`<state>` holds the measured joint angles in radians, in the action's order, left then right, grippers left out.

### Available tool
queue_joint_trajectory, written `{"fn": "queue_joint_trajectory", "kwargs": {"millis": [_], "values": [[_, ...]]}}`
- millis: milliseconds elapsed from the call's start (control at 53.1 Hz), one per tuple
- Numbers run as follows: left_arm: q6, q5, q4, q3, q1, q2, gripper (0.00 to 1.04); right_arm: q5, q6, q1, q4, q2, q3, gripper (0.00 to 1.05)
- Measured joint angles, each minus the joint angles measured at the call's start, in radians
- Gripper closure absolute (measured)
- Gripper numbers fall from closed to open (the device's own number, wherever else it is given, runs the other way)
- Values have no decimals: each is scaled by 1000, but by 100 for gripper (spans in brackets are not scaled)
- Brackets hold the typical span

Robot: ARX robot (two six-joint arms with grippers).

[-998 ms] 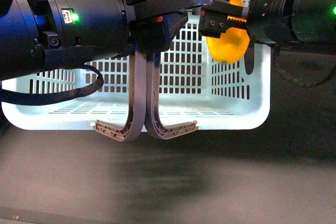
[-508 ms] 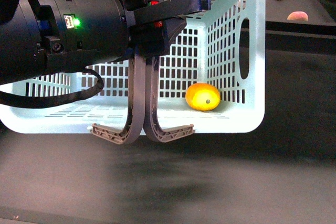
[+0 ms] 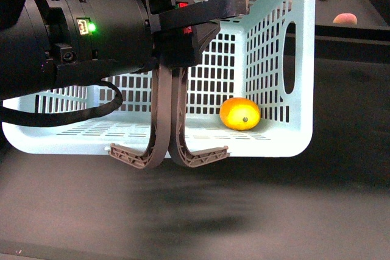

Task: Pick mango with right arm and hold basket with left

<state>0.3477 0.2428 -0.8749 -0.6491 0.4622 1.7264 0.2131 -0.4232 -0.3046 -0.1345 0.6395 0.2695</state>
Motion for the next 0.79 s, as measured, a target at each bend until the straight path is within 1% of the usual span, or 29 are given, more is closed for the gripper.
{"fn": "queue_joint_trajectory", "kwargs": {"millis": [320, 377, 395, 414, 433, 471, 546, 584, 603, 659, 715, 734, 753, 791], "values": [[0, -2, 0, 0, 0, 0, 97, 14, 9, -6, -3, -30, -8, 8], [0, -2, 0, 0, 0, 0, 97, 66, 87, -7, -122, -35, -48, 16], [0, -2, 0, 0, 0, 0, 97, 67, 128, -2, -170, -42, -68, 19], [0, -2, 0, 0, 0, 0, 97, 66, 138, 2, -191, -46, -77, 21], [0, -1, 0, 0, 0, 0, 97, 65, 189, 10, -225, -55, -93, 24], [-2, -1, 0, 0, 0, 0, 97, 55, 246, 23, -253, -70, -111, 30], [0, -1, 0, 0, 0, 0, 97, 30, 322, 51, -257, -102, -132, 40], [1, -1, 0, 0, 0, 0, 97, 13, 353, 69, -253, -123, -145, 47], [1, -1, 0, 0, 0, 0, 97, 9, 359, 74, -251, -128, -148, 49], [0, -1, 0, 0, 0, 0, 97, -16, 385, 100, -238, -157, -164, 60], [-1, -1, 0, 0, 0, 0, 97, -32, 396, 115, -228, -174, -174, 67], [-1, -1, 0, 0, 0, 0, 97, -42, 400, 126, -221, -187, -180, 72], [-1, -1, 0, 0, 0, 0, 97, -45, 402, 129, -219, -191, -182, 74], [0, -1, 0, 0, 0, 0, 97, -58, 406, 143, -209, -208, -190, 81]]}}
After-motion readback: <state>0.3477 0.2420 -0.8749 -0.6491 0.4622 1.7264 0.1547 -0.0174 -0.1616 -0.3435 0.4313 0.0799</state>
